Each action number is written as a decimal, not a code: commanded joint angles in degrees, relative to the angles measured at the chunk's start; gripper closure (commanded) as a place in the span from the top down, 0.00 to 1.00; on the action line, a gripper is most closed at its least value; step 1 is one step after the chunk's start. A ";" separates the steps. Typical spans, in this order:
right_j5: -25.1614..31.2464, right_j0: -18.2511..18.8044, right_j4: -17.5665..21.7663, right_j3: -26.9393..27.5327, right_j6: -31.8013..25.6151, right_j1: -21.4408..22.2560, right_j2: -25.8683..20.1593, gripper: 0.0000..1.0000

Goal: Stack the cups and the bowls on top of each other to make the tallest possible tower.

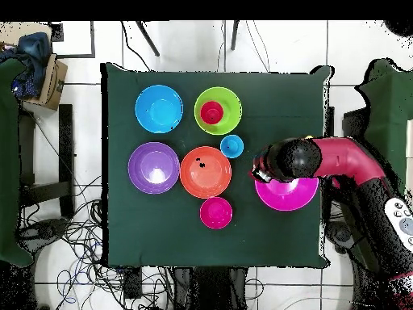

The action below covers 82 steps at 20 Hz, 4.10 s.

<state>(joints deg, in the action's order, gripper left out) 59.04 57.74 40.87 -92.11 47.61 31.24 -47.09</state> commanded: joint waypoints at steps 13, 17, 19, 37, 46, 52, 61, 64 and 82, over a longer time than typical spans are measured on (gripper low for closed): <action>0.45 -4.54 -0.65 -0.57 6.83 8.29 7.86 1.00; -2.94 -6.90 -1.17 0.01 14.48 8.44 10.58 1.00; -6.93 -8.21 -1.13 0.48 19.34 8.13 12.25 1.00; -18.82 -14.14 -2.25 3.81 30.58 4.17 17.89 1.00; -19.93 -15.91 -2.07 3.94 31.46 1.81 18.55 1.00; -19.16 -17.39 -2.57 5.03 31.92 1.05 19.01 1.00; -18.75 -17.44 -1.66 6.36 29.87 -0.89 20.02 1.00; -17.48 -17.19 -2.04 5.97 28.18 -0.58 19.98 1.00; -9.16 -9.69 -15.56 -12.14 18.97 22.88 13.88 1.00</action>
<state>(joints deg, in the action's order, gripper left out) 42.79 46.72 29.68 -95.85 72.67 45.10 -29.73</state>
